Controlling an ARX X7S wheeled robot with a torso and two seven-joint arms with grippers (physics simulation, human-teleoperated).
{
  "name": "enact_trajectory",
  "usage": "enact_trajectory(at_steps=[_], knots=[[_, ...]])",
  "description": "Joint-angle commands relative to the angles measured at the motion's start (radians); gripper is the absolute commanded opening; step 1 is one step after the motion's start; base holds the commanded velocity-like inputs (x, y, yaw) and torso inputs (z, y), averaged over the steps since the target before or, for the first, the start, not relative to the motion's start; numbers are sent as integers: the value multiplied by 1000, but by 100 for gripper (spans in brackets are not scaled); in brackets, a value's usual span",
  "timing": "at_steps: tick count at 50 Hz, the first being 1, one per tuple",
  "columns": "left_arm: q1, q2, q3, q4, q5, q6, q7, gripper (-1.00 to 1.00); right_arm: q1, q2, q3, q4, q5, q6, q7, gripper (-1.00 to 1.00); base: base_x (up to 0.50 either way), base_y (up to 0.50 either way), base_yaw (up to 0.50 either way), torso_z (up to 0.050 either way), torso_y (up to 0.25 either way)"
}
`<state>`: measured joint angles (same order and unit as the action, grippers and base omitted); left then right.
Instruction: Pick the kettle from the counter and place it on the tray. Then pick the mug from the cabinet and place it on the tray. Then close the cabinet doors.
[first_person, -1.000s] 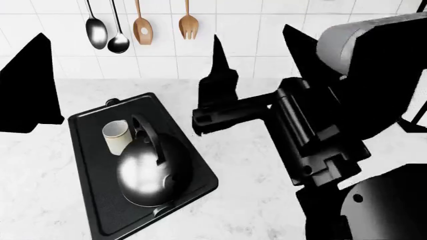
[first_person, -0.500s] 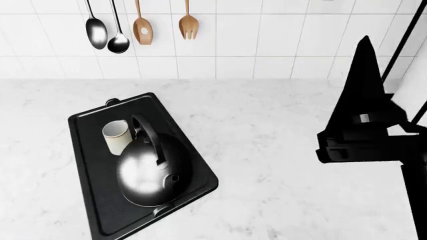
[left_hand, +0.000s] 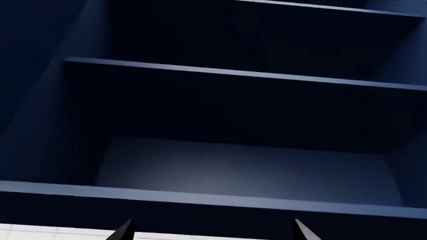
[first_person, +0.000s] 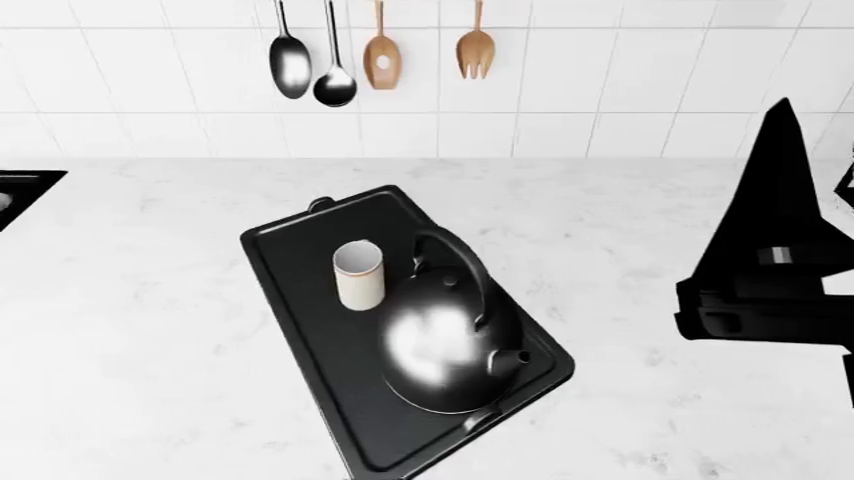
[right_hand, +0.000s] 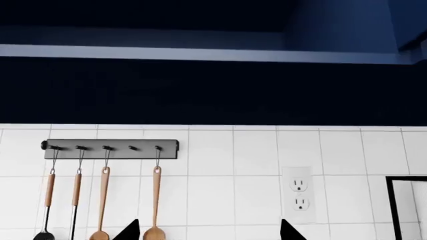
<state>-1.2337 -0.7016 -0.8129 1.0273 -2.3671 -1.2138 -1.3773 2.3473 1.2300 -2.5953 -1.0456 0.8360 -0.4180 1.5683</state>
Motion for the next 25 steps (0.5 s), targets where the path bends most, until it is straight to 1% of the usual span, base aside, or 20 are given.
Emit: enact_trajectory(at_steps=[1, 25], knots=[[2, 27, -36, -3, -29, -42, -15, 100, 8, 10, -22, -2, -8, -5, 2, 100, 0, 500, 0, 0, 0], [-1, 47, -35, -14, -27, -60, -17, 100, 8, -1, 3, -2, 25, 11, 2, 100, 0, 500, 0, 0, 0]])
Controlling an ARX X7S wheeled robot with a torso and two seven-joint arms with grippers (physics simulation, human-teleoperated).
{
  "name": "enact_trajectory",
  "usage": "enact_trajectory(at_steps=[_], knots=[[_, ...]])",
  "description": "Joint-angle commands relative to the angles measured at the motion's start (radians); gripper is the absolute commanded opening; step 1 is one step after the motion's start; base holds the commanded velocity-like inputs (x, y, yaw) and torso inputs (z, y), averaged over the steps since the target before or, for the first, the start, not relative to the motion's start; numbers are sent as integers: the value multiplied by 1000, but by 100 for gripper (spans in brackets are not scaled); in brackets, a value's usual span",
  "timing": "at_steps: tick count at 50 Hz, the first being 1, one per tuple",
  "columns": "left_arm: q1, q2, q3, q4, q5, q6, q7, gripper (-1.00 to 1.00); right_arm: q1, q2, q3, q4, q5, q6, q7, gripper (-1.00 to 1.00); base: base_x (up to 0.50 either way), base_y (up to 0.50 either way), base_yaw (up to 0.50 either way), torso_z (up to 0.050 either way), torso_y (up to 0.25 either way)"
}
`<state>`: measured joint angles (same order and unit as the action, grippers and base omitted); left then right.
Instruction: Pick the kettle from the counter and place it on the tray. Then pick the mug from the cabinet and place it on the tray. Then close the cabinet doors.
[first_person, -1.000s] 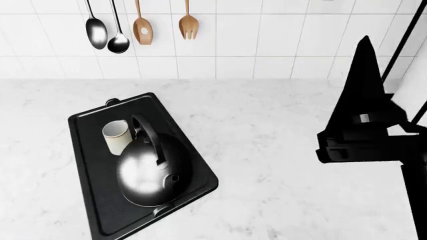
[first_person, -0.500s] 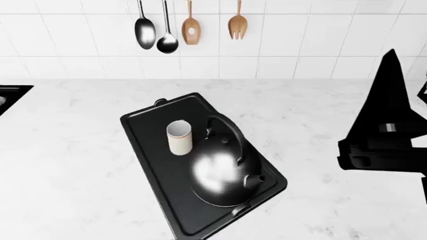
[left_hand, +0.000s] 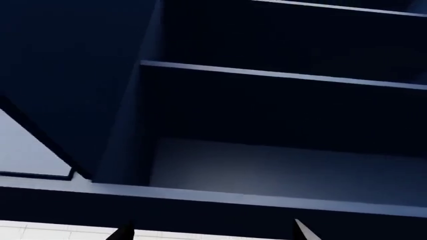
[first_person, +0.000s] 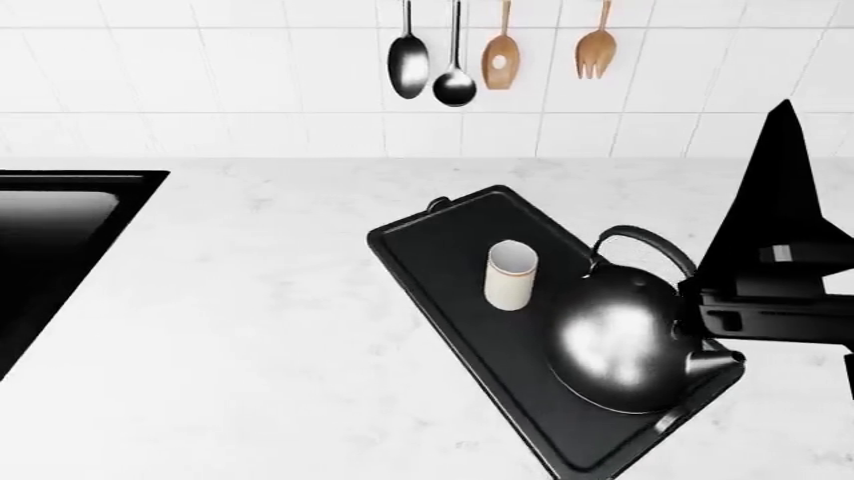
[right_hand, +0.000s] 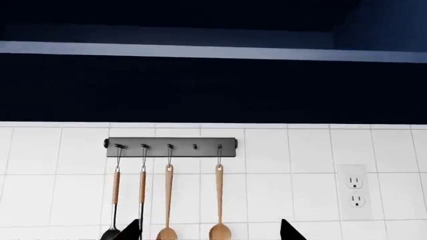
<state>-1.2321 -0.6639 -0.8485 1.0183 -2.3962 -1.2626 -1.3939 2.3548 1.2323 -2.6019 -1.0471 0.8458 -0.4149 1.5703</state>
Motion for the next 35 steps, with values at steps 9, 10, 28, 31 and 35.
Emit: enact_trajectory(at_steps=[9, 10, 28, 31, 35], knots=[[19, 27, -27, -8, 2, -42, 10, 100, 1, -5, 2, 0, 9, 2, 0, 100, 0, 500, 0, 0, 0], [20, 30, -31, -10, 2, -45, 11, 100, 0, -4, 2, 0, 12, 3, 0, 100, 0, 500, 0, 0, 0], [75, 38, -110, -51, 10, -103, 25, 100, 0, -2, -26, 0, 10, -44, 0, 100, 0, 361, 0, 0, 0], [95, 0, -153, -71, 20, -123, 14, 100, 0, 5, -18, 0, 19, -39, 0, 100, 0, 0, 0, 0, 0], [122, -67, -235, -129, 73, -180, -13, 100, 0, 5, -12, 0, 35, -28, 0, 100, 0, 0, 0, 0, 0]])
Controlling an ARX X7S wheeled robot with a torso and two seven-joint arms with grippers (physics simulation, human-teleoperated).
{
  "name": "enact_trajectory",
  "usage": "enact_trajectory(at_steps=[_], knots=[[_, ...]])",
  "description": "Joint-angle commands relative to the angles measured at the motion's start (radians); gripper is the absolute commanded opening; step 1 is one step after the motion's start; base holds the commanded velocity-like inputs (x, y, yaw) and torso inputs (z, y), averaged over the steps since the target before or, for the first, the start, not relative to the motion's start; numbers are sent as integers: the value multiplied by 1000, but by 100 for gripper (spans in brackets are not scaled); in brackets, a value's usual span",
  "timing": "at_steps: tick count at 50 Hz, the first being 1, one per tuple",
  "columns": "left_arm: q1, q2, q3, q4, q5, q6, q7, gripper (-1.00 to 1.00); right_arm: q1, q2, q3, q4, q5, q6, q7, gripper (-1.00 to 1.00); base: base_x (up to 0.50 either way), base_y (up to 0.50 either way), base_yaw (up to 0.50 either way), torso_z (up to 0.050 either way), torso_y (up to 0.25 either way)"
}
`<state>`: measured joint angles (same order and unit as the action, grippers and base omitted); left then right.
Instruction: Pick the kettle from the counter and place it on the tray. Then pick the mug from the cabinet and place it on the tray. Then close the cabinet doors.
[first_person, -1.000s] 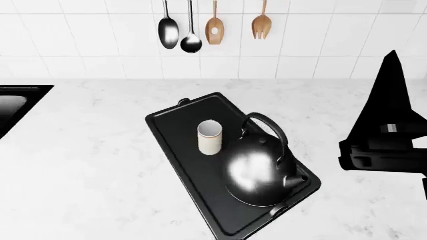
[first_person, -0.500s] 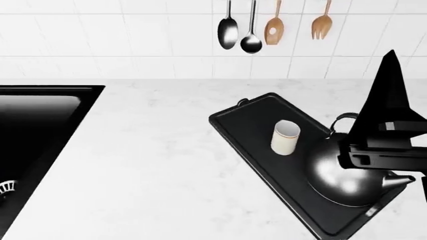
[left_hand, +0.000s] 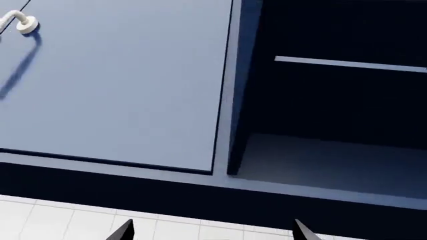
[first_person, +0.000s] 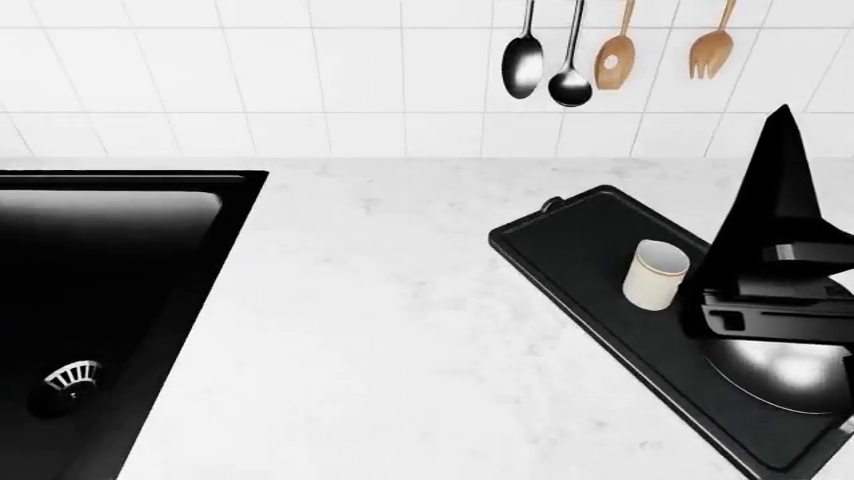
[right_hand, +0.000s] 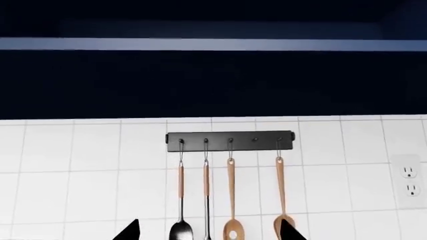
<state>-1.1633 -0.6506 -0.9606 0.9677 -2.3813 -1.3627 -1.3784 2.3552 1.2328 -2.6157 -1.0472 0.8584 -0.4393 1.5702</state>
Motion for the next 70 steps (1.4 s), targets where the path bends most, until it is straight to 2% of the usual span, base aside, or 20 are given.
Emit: enact_trajectory(at_steps=[1, 4, 8, 12, 16, 21, 25, 29, 34, 42, 49, 57, 64, 70], knots=[[54, -95, -143, -95, 78, -102, -29, 100, 0, 6, 5, 0, 23, 0, 0, 100, 0, 0, 0, 0, 0], [38, -141, -192, -141, 138, -150, -26, 100, 0, 6, 14, 0, 36, 3, 0, 100, 0, 0, 0, 0, 0], [-16, -193, -160, -177, 212, -162, -1, 100, -1, 0, 29, 0, 50, 5, 0, 100, 0, 0, 0, 0, 0], [-111, -241, -47, -205, 307, -155, 45, 100, -2, -3, 19, 0, 45, -7, 0, 100, 0, 0, 0, 0, 0], [-278, -251, 162, -247, 471, -145, 112, 100, -1, -1, 14, 0, 41, -10, 0, 100, 0, 0, 0, 0, 0], [-519, -201, 448, -330, 703, -133, 216, 100, -1, 3, -11, 0, 20, -23, 0, 100, 0, 0, 0, 0, 0], [-692, -125, 656, -428, 918, -91, 347, 100, -1, 2, -16, 0, 15, -30, 0, 100, 0, 0, 0, 0, 0], [-799, -45, 816, -510, 1062, -26, 443, 100, 0, 2, -20, 0, 10, -36, 0, 100, 0, 0, 0, 0, 0], [-921, 55, 953, -636, 1139, 12, 519, 100, 0, 12, -38, 0, -12, -44, 0, 100, 0, 0, 0, 7, 5], [-986, 171, 1049, -755, 1167, 32, 560, 100, 0, 41, -81, 0, -64, -67, 0, 100, 0, 0, 0, 7, 4], [-1005, 258, 1076, -857, 1151, 41, 575, 100, 0, 62, -118, 0, -102, -80, 0, 100, 0, 0, 0, 5, 2], [-1016, 302, 1152, -910, 1300, 201, 656, 100, 0, 73, -147, 0, -130, -93, 0, 100, 0, 0, 0, 1, 0], [-1072, 348, 1227, -1067, 1383, 352, 880, 100, 1, 86, -155, 0, -150, -85, 0, 100, 0, 0, 0, 1, 0], [-1138, 406, 1235, -1234, 1405, 417, 981, 100, 1, 90, -172, 0, -175, -89, 0, 100, 0, 0, 0, 2, 0]])
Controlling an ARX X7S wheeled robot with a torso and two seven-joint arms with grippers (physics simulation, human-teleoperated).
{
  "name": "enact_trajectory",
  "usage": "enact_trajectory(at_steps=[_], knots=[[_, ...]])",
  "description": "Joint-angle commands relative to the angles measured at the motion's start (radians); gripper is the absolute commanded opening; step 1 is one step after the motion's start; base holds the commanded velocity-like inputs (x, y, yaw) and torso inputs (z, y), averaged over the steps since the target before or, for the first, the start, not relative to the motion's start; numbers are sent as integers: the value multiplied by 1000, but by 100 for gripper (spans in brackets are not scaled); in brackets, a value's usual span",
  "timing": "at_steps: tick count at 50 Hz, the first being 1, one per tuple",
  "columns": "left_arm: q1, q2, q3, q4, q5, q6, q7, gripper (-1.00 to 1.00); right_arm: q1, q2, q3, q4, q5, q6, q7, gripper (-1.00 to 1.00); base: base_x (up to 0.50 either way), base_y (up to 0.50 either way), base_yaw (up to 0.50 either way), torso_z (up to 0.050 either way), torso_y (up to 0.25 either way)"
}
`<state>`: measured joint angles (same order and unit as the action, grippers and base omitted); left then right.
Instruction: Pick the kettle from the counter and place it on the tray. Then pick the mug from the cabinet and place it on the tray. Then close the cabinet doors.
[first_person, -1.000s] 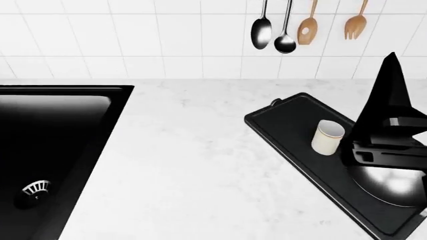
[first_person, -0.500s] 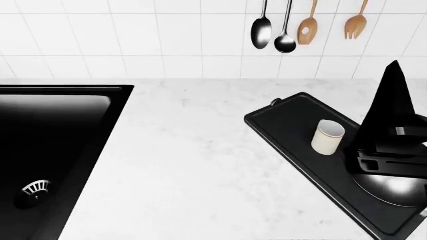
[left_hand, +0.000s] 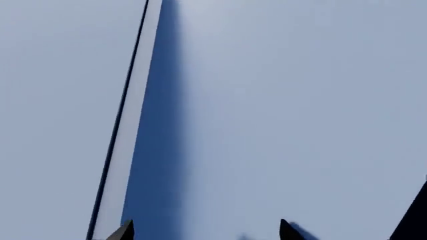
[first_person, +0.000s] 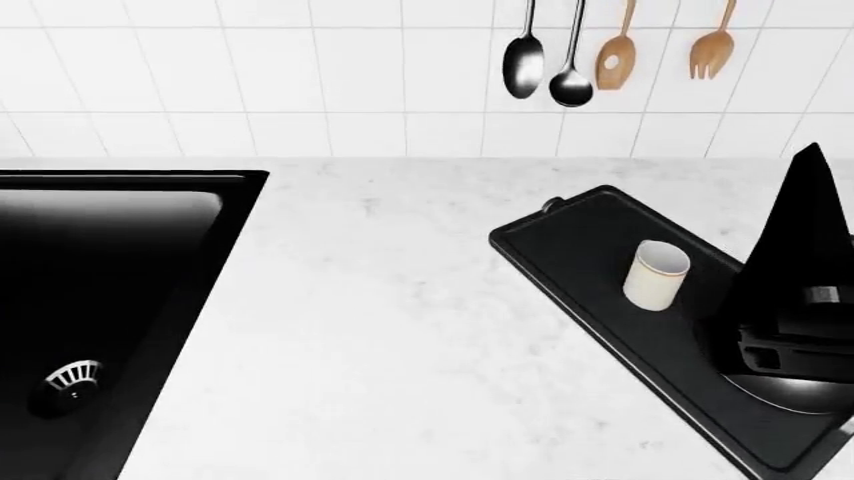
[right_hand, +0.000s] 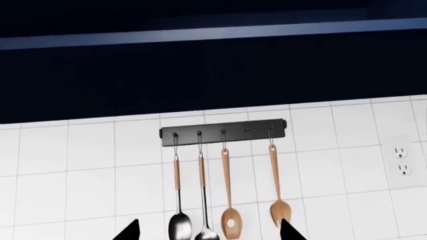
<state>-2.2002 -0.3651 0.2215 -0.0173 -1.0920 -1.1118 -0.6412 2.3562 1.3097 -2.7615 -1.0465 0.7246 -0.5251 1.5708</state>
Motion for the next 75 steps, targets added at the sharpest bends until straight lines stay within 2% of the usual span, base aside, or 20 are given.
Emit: enact_trajectory(at_steps=[1, 8, 17, 22, 30, 47, 55, 62, 75], knots=[[-113, 132, 47, -280, 111, 167, 250, 100, 0, 12, -30, -1, -45, -5, 0, 100, 0, 0, 0, 0, 0], [-155, 201, 11, -385, 102, 126, 305, 100, 0, 12, -55, -1, -83, 1, 0, 100, 0, 0, 0, 2, 0], [-156, 356, -147, -378, 471, -61, 498, 100, 0, 16, -80, -1, -133, 16, 0, 100, 0, 0, 0, 2, 0], [-155, 362, -65, -428, 510, -45, 530, 100, 0, 27, -111, -1, -189, 20, 0, 100, 0, 0, 0, 0, 0], [-133, 354, 55, -467, 482, -30, 526, 100, 0, 40, -144, -1, -239, 23, 0, 100, 0, 0, 0, 0, 0], [21, 310, 235, -382, 472, -55, 533, 100, 0, 51, -159, -1, -276, 26, 0, 100, 0, 0, 0, 0, 0], [100, 280, 334, -292, 464, -104, 550, 100, 0, 62, -180, -1, -305, 23, 0, 100, 0, 0, 0, 0, 0], [159, 260, 432, -288, 485, -143, 546, 100, 0, 61, -187, -1, -301, 21, 0, 100, 0, 0, 0, 0, 0], [256, 237, 533, -235, 491, -162, 538, 100, 0, 72, -213, -1, -321, 16, 0, 100, 0, 0, 0, 0, 0]])
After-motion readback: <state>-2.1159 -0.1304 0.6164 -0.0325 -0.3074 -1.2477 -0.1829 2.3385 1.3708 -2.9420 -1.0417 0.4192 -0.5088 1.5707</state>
